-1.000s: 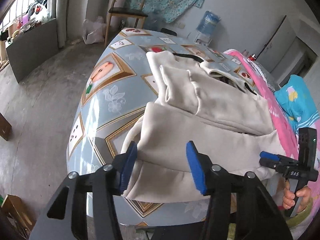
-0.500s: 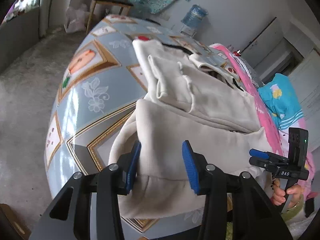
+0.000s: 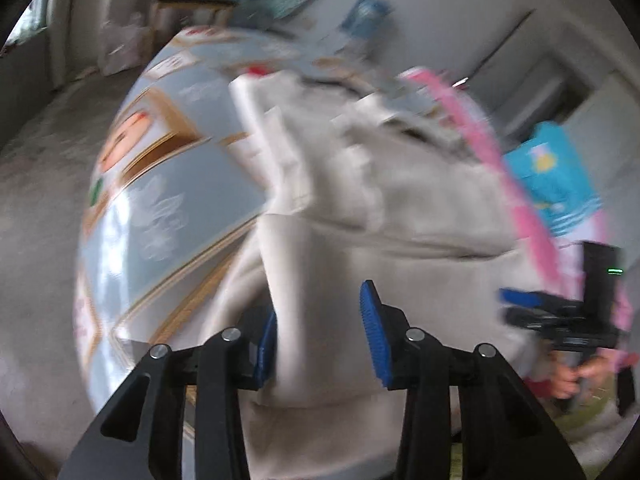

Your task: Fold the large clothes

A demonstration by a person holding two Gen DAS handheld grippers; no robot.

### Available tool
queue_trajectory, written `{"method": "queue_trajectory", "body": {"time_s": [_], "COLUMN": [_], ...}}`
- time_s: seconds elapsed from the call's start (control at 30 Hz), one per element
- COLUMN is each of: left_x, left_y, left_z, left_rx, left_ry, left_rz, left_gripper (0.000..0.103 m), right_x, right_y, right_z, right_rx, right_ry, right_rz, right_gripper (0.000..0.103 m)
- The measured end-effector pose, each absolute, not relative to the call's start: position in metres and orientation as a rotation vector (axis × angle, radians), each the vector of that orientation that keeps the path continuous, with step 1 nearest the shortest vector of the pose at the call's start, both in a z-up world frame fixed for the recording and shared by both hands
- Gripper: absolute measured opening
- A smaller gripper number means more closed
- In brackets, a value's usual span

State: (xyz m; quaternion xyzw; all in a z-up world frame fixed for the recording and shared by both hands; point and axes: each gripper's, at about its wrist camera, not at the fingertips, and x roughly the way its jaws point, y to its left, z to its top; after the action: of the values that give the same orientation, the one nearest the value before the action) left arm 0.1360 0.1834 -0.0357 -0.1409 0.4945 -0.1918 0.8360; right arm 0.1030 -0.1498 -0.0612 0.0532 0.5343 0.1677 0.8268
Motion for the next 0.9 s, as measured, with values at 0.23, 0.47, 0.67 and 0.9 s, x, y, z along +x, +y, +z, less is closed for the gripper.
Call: {"method": "queue_trajectory", "body": {"time_s": [0.23, 0.47, 0.67, 0.9], "left_x": [0.133, 0.132, 0.125, 0.123], "left_y": [0.173, 0.150, 0.132, 0.123], "left_z": [-0.023, -0.024, -0.024, -0.026], "left_rx": [-0.324, -0.100, 0.034, 0.099], "left_ry": [0.986, 1.020, 1.010, 1.012], "left_rz": [-0.445, -0.282, -0.184, -0.124], "left_gripper": [0.030, 0.020, 0.019, 0.020], "right_x": [0.101, 0.098, 0.078, 0.066], "right_y": [-0.154, -0.166, -0.218, -0.313], "right_z": [-0.061, -0.058, -0.034, -0.014], "right_rx": [0.133, 0.193, 0.233, 0.336], "right_ry": [1.128, 1.122, 1.059, 0.970], "right_rz": [0.370, 0.392, 0.275, 0.077], "right_gripper": [0.066, 0.066, 0.065, 0.059]}}
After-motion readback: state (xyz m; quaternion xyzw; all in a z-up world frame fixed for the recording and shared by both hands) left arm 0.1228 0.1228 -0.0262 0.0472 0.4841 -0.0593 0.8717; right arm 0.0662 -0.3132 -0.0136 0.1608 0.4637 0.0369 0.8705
